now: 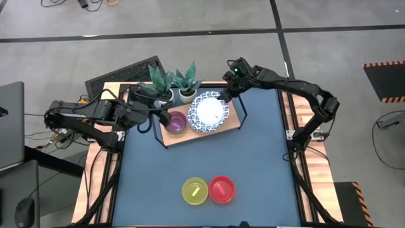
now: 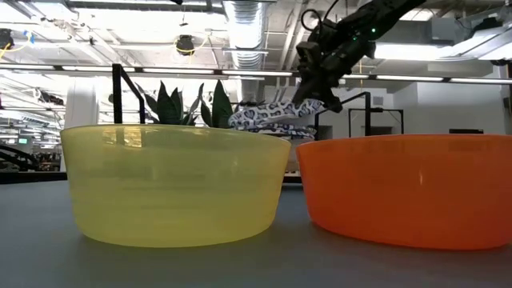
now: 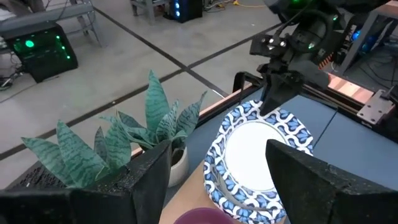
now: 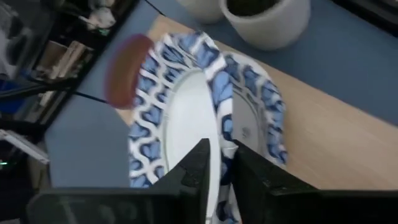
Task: Place and stack bowls onto a shelf
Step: Stack the white patterned bowl on top of the white patterned bowl on the shelf
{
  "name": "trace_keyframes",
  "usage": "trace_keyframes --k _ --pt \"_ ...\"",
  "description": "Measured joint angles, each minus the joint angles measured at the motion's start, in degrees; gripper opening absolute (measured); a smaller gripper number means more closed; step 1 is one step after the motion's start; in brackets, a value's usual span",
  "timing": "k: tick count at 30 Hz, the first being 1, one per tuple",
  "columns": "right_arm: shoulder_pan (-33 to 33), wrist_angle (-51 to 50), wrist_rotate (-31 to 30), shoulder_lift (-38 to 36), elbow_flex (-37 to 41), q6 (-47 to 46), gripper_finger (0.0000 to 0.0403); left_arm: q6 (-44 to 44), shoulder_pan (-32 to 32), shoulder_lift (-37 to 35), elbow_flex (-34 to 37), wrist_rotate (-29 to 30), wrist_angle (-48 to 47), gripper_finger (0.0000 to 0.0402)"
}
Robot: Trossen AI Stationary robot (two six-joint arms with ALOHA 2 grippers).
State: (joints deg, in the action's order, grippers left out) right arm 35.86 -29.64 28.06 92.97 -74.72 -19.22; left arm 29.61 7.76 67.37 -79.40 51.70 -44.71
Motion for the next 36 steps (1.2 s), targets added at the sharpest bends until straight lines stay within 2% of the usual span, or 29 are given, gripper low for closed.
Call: trace_keyframes --k 10,18,21,24,30,36 --pt "-1.6 0.1 -2.4 0.1 -0.7 1.1 0.0181 0.2 -0.3 0.0 0.0 -0.3 0.0 0.0247" --pt "-0.6 -1.3 -2.7 -4.6 -0.8 1.1 0.019 0.2 -0.3 0.0 0.0 -0.5 0.0 0.0247" --pt "-0.8 -3.1 -3.4 -6.8 -0.8 1.3 0.0183 0.2 -0.3 0.0 0.0 -0.5 0.0 0.0247" --pt "-2.4 -5.9 -6.9 -9.1 -0.8 2.6 0.0165 0.2 -0.3 0.0 0.0 -2.0 0.0 0.0247" --pt "-10.6 -11.9 -13.9 -8.4 -0.7 8.5 0.0086 0.4 -0.3 0.0 0.0 -5.9 -1.0 0.0247" --pt "-17.9 -10.6 -19.5 -4.5 -0.7 10.0 0.0029 2.6 -0.3 0.0 0.0 -6.9 -4.3 0.0247"
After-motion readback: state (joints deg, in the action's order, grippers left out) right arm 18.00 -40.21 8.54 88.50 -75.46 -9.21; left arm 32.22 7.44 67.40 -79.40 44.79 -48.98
